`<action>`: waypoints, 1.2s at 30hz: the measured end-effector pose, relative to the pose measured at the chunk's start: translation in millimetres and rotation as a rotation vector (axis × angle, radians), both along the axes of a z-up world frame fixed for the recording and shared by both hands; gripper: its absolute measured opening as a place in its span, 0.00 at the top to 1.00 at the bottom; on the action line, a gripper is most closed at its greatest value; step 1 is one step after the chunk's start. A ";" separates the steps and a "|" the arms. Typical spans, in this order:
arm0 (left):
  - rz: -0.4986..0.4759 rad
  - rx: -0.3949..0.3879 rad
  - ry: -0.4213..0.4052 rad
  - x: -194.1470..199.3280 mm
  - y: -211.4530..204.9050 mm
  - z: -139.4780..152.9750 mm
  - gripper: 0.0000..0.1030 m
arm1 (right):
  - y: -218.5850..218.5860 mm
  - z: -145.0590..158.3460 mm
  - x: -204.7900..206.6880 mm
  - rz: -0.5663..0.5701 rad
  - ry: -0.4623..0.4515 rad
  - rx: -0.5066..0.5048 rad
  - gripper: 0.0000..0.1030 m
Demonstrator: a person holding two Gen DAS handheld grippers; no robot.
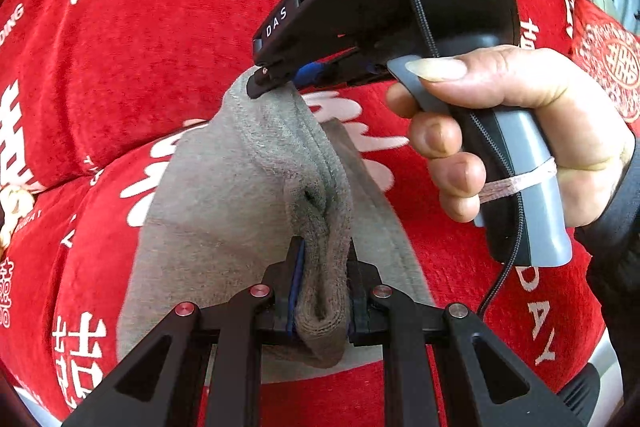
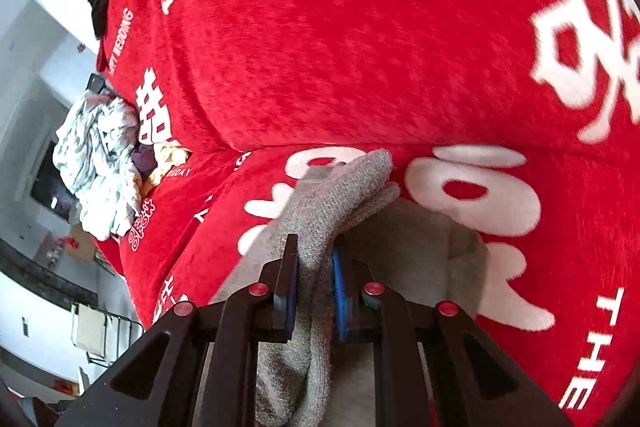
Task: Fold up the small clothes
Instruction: 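Fold the held side over with both grippers, then open the left gripper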
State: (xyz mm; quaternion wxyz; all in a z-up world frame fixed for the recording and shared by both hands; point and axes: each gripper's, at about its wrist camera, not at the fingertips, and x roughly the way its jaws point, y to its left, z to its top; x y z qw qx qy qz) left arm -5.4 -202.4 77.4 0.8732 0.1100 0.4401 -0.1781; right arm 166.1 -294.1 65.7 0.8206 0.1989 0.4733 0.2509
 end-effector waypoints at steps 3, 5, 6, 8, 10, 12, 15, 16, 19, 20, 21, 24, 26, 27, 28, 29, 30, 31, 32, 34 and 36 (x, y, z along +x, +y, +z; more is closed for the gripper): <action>-0.019 0.027 0.013 -0.6 -11.6 -10.7 0.82 | -11.7 -9.7 -4.7 -0.013 0.003 0.020 0.84; -0.029 0.046 0.025 0.3 -18.3 -19.1 0.82 | -19.8 -17.3 -7.8 -0.028 0.009 0.037 0.84; -0.031 0.052 0.029 -0.2 -20.6 -21.6 0.82 | -23.1 -20.8 -9.1 -0.035 0.011 0.044 0.84; -0.041 0.065 0.039 -0.7 -26.6 -26.9 0.82 | -30.0 -25.7 -12.8 -0.048 0.013 0.060 0.84; -0.048 0.072 0.040 -0.3 -29.3 -29.8 0.82 | -35.1 -26.9 -16.1 -0.058 0.008 0.059 0.84; -0.053 0.078 0.050 0.1 -32.1 -35.8 0.82 | -40.2 -31.1 -17.8 -0.067 0.015 0.047 0.84; -0.056 0.090 0.047 -1.3 -34.1 -41.6 0.82 | -47.7 -42.7 -18.4 -0.091 0.045 0.045 0.84; -0.059 0.094 0.042 -2.5 -35.0 -41.2 0.82 | -50.4 -47.6 -18.4 -0.103 0.058 0.051 0.84; -0.061 0.100 0.034 -3.9 -34.7 -42.0 0.82 | -51.2 -56.2 -18.6 -0.122 0.080 0.049 0.84; -0.070 0.093 0.038 -4.5 -33.6 -41.0 0.82 | -51.1 -58.4 -17.8 -0.130 0.090 0.041 0.83; -0.072 0.089 0.039 -4.8 -32.5 -40.7 0.82 | -51.6 -60.8 -17.0 -0.142 0.104 0.035 0.83; -0.084 0.060 0.045 -8.0 -24.5 -30.8 0.81 | -59.6 -55.5 -17.9 -0.176 0.112 0.041 0.82; -0.088 0.020 0.056 -12.2 -12.8 -20.3 0.81 | -65.9 -43.4 -21.8 -0.202 0.085 0.017 0.81; -0.094 0.003 0.061 -13.7 -8.6 -17.0 0.81 | -68.2 -35.5 -24.4 -0.207 0.064 0.012 0.80; -0.104 -0.021 0.070 -15.9 -1.9 -12.5 0.81 | -68.1 -29.1 -26.7 -0.207 0.050 0.013 0.75; -0.119 -0.051 0.084 -18.9 5.8 -7.0 0.81 | -67.6 -24.5 -28.3 -0.206 0.043 0.015 0.59; -0.132 -0.082 0.093 -22.0 12.4 -1.8 0.79 | -66.7 -19.7 -30.0 -0.210 0.037 0.010 0.48; -0.146 -0.122 0.097 -25.5 21.9 5.0 0.57 | -65.9 -16.9 -31.2 -0.212 0.027 0.005 0.33; -0.151 -0.143 0.093 -28.1 26.7 9.3 0.19 | -64.0 -14.6 -32.3 -0.209 0.017 -0.001 0.33; -0.139 -0.188 0.031 -40.8 39.4 22.6 0.06 | -58.0 -15.7 -32.4 -0.198 0.035 -0.001 0.33; -0.165 -0.203 -0.022 -53.0 49.9 33.7 0.06 | -55.9 -16.8 -36.1 -0.196 0.049 0.008 0.33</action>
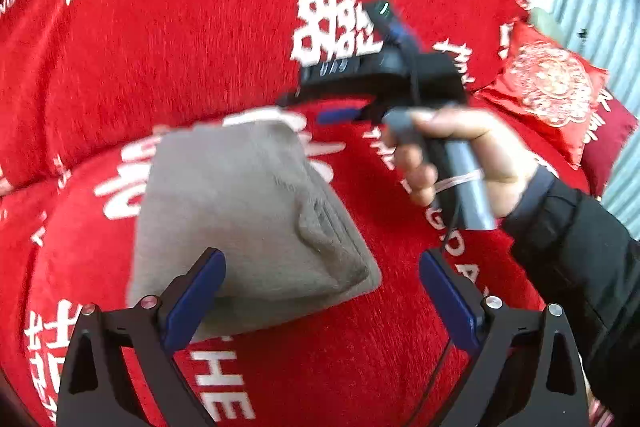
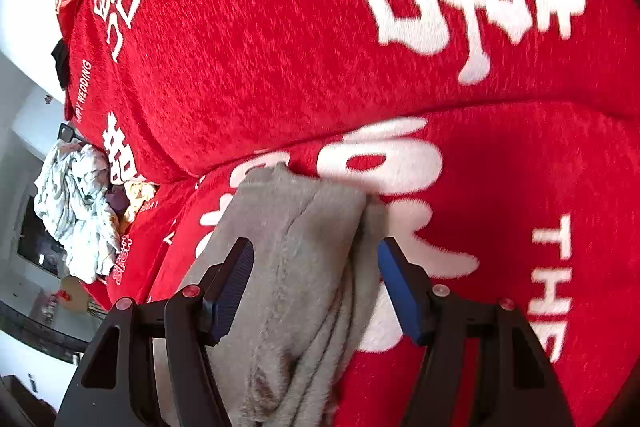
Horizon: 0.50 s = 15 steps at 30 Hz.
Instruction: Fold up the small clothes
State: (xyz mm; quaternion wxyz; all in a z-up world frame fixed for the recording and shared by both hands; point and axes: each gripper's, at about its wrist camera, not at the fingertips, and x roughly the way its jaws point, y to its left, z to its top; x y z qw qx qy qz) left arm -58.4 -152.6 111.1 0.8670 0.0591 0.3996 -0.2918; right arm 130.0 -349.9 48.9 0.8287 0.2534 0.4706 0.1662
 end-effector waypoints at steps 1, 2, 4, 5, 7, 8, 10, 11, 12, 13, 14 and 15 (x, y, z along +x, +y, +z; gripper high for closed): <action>-0.009 0.012 -0.016 -1.1 4.7 2.2 0.06 | 3.7 -0.1 -4.0 0.011 0.007 -0.001 0.33; 0.005 0.032 -0.041 -2.7 9.5 4.3 0.06 | 10.1 0.5 -8.5 0.024 0.009 -0.005 0.33; 0.043 0.060 -0.069 0.9 19.4 3.8 0.06 | 19.8 2.0 -25.6 0.060 0.007 -0.022 0.33; 0.077 0.071 -0.057 9.7 28.1 0.1 0.06 | 23.3 3.0 -34.0 0.070 0.009 -0.030 0.33; 0.148 0.068 -0.025 29.8 46.8 -5.7 0.06 | 26.9 5.3 -54.1 0.085 0.004 -0.027 0.33; 0.177 0.059 -0.014 37.1 55.0 -8.6 0.06 | 29.4 7.1 -64.9 0.093 0.000 -0.023 0.33; 0.261 0.041 0.015 53.4 79.4 -14.5 0.06 | 34.6 12.4 -93.3 0.106 -0.017 -0.022 0.33; 0.297 0.027 0.033 58.7 91.9 -18.4 0.06 | 36.9 13.4 -102.0 0.110 -0.017 -0.020 0.33; 0.324 0.017 0.048 61.7 100.1 -22.1 0.06 | 40.4 13.1 -116.4 0.119 -0.011 -0.017 0.33; 0.357 -0.005 0.071 67.2 111.5 -26.3 0.06 | 42.9 12.2 -127.1 0.123 -0.007 -0.011 0.33; 0.374 -0.017 0.090 69.9 117.4 -30.6 0.06 | 45.1 11.2 -135.6 0.123 -0.003 0.000 0.33; 0.387 -0.026 0.109 72.7 121.9 -35.3 0.06 | 47.5 9.1 -141.9 0.123 0.004 0.018 0.33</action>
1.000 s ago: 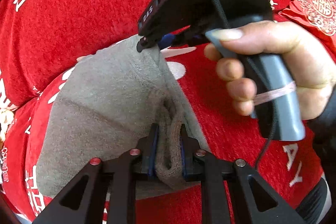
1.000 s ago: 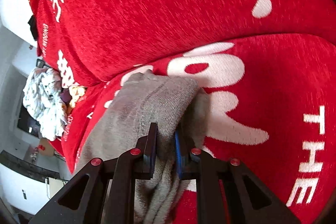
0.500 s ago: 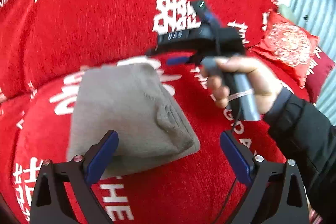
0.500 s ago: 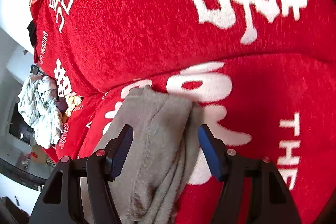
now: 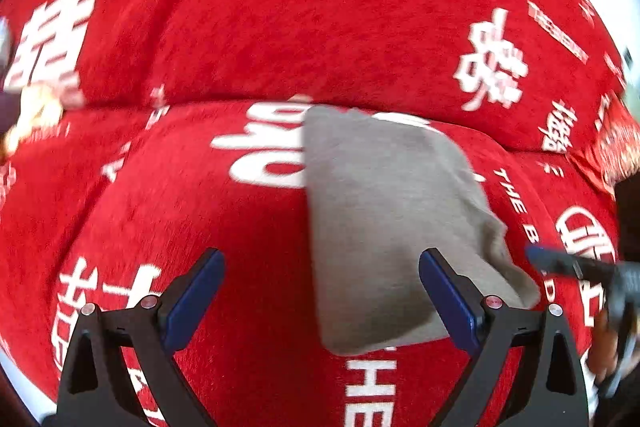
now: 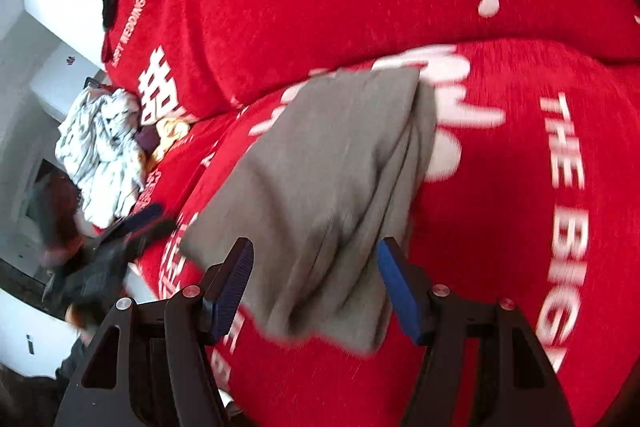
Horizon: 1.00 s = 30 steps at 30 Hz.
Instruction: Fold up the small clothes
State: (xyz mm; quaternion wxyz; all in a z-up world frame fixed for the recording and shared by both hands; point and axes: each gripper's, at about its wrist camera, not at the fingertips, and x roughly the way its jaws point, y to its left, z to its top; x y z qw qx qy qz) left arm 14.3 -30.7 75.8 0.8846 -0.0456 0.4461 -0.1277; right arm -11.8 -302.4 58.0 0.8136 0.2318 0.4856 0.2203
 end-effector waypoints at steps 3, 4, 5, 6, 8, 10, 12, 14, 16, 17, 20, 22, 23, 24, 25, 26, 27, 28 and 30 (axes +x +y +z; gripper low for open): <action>-0.004 0.028 0.021 6.2 -5.1 -13.1 0.06 | 6.5 -8.3 -6.4 0.005 0.034 0.054 0.33; -0.002 0.034 0.023 6.3 -7.8 -16.1 0.06 | 9.8 -14.0 -5.9 0.008 0.056 0.067 0.33; -0.003 0.033 0.029 7.1 -9.6 -19.0 0.06 | 13.1 -19.7 -4.4 0.010 0.080 0.063 0.33; -0.006 0.036 0.034 7.8 -11.2 -20.7 0.06 | 14.7 -25.0 -3.1 0.005 0.097 0.060 0.33; -0.014 0.068 0.046 9.0 -15.8 -26.1 0.05 | 14.5 -34.9 1.1 -0.009 0.113 0.076 0.61; -0.021 0.084 0.070 10.8 -16.6 -30.8 0.05 | 12.5 -40.8 3.7 -0.017 0.127 0.123 0.74; -0.023 0.083 0.090 10.2 -14.7 -31.4 0.05 | 13.5 -30.7 -2.2 -0.013 0.082 0.086 0.79; -0.042 0.068 0.096 6.3 -15.6 -27.4 0.05 | 10.1 -9.5 -13.8 -0.030 -0.003 0.035 0.81; -0.075 0.080 0.086 0.9 -24.1 -24.3 0.05 | -0.4 -2.7 -20.2 -0.052 -0.032 0.031 0.81; -0.092 0.106 0.079 -1.4 -31.7 -24.7 0.05 | -2.7 -5.9 -19.5 -0.055 -0.018 0.029 0.81; -0.118 0.176 0.083 -1.4 -47.7 -33.5 0.05 | -2.8 -27.4 -14.7 -0.032 0.050 -0.027 0.80; -0.122 0.170 0.094 -0.2 -49.2 -33.4 0.05 | -6.6 -26.3 -16.6 -0.037 0.047 -0.013 0.77; -0.124 0.175 0.090 -0.1 -49.2 -29.8 0.05 | -9.1 -22.8 -16.9 -0.043 0.043 0.002 0.72; -0.129 0.175 0.081 0.0 -49.0 -25.4 0.05 | -13.7 -16.6 -17.8 -0.056 0.023 0.018 0.71; -0.136 0.170 0.069 0.2 -48.6 -21.0 0.05 | -17.5 -7.8 -18.4 -0.069 -0.016 0.024 0.69; -0.143 0.163 0.056 0.8 -49.4 -15.5 0.05 | -20.1 -0.2 -17.9 -0.081 -0.047 0.017 0.62; -0.148 0.161 0.050 1.9 -50.8 -11.9 0.05 | -23.0 8.7 -15.3 -0.098 -0.079 0.001 0.59; -0.149 0.164 0.047 3.5 -53.3 -9.4 0.06 | -23.3 14.4 -12.4 -0.112 -0.101 -0.003 0.57; -0.153 0.159 0.042 6.4 -56.4 -7.6 0.05 | -18.0 24.2 -3.2 -0.110 -0.145 0.030 0.57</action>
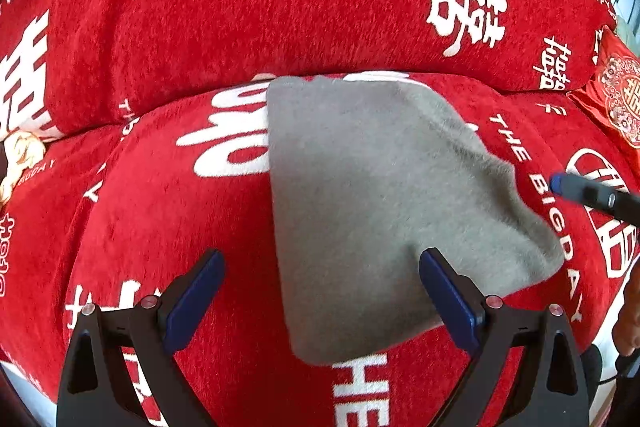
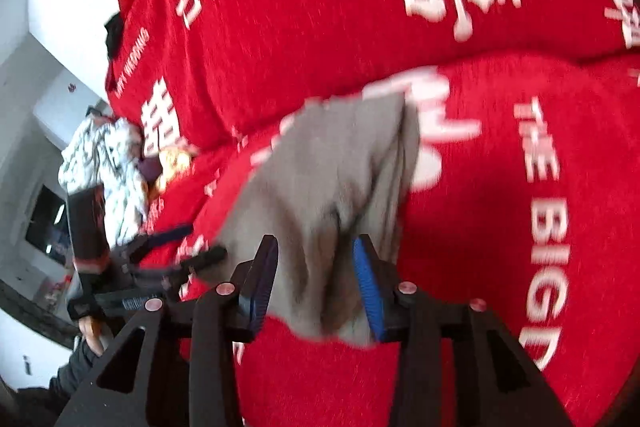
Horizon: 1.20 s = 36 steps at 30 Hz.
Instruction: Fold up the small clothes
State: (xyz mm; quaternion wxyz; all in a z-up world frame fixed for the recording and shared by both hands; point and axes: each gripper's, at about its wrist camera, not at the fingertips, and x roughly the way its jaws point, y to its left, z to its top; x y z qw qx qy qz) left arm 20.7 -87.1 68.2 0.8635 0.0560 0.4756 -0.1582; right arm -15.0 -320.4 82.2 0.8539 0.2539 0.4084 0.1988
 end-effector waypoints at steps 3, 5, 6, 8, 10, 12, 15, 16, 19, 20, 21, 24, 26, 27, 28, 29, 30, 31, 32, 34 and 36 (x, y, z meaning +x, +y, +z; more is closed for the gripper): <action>0.006 -0.044 0.007 3.4 -4.1 3.8 0.05 | 12.3 0.0 14.0 0.066 -0.016 0.101 0.57; 0.015 -0.048 0.018 6.6 -7.1 2.7 0.06 | 21.2 -12.1 26.8 0.125 0.027 0.190 0.57; 0.022 -0.031 0.021 8.8 -8.7 0.0 0.05 | 23.5 -21.8 34.6 0.133 0.064 0.216 0.57; 0.043 0.043 0.033 14.2 -9.5 -13.0 0.05 | 19.4 -43.0 45.9 0.069 0.137 0.121 0.57; 0.045 0.037 0.088 19.3 -2.9 -29.6 0.04 | 6.5 -62.6 48.9 0.022 0.176 0.081 0.70; 0.064 -0.030 0.112 21.3 8.2 -37.4 0.01 | -2.4 -69.6 44.9 0.028 0.172 0.141 0.75; 0.066 -0.076 0.145 25.6 13.7 -38.8 0.00 | 0.4 -63.4 41.0 0.046 0.155 0.078 0.75; 0.066 -0.083 0.150 26.9 14.1 -36.7 0.01 | 1.0 -59.4 40.4 0.042 0.153 0.058 0.75; 0.075 -0.092 0.116 32.9 16.4 -22.4 0.01 | 6.4 -38.5 36.7 0.024 0.110 -0.025 0.65; 0.077 -0.097 0.111 37.6 16.9 -18.4 0.01 | 6.9 -31.2 36.9 0.023 0.089 -0.054 0.49; 0.082 -0.100 0.114 43.4 17.3 -15.9 0.01 | 8.3 -21.6 36.6 0.010 0.066 -0.101 0.38; 0.105 -0.129 0.133 65.5 19.7 -9.9 0.01 | 20.9 2.7 41.2 0.003 -0.028 -0.187 0.22; 0.103 -0.152 0.151 73.9 18.5 -11.3 0.01 | 29.1 6.0 54.7 0.051 -0.027 -0.152 0.22; 0.109 -0.133 0.157 78.2 16.3 -14.5 0.01 | 32.3 1.9 65.9 0.078 -0.005 -0.120 0.22; 0.116 -0.102 0.157 81.8 13.9 -18.4 0.01 | 33.2 -3.6 74.5 0.094 0.018 -0.104 0.22; 0.119 -0.078 0.159 84.5 11.7 -21.9 0.01 | 33.4 -12.6 86.9 0.091 0.056 -0.103 0.22; 0.120 -0.051 0.165 87.6 9.3 -25.7 0.01 | 31.5 -20.0 94.9 0.078 0.085 -0.110 0.22; 0.114 -0.026 0.175 90.4 6.6 -31.0 0.01 | 28.3 -32.8 109.0 0.060 0.133 -0.120 0.22; 0.105 -0.002 0.190 93.0 3.5 -37.1 0.01 | 24.9 -40.5 114.7 0.051 0.154 -0.125 0.22; 0.085 0.013 0.199 95.1 -1.0 -45.1 0.01 | 14.1 -54.9 127.1 0.014 0.187 -0.136 0.24; 0.072 0.019 0.196 96.6 -3.7 -46.4 0.01 | 6.0 -52.6 132.4 -0.046 0.197 -0.206 0.24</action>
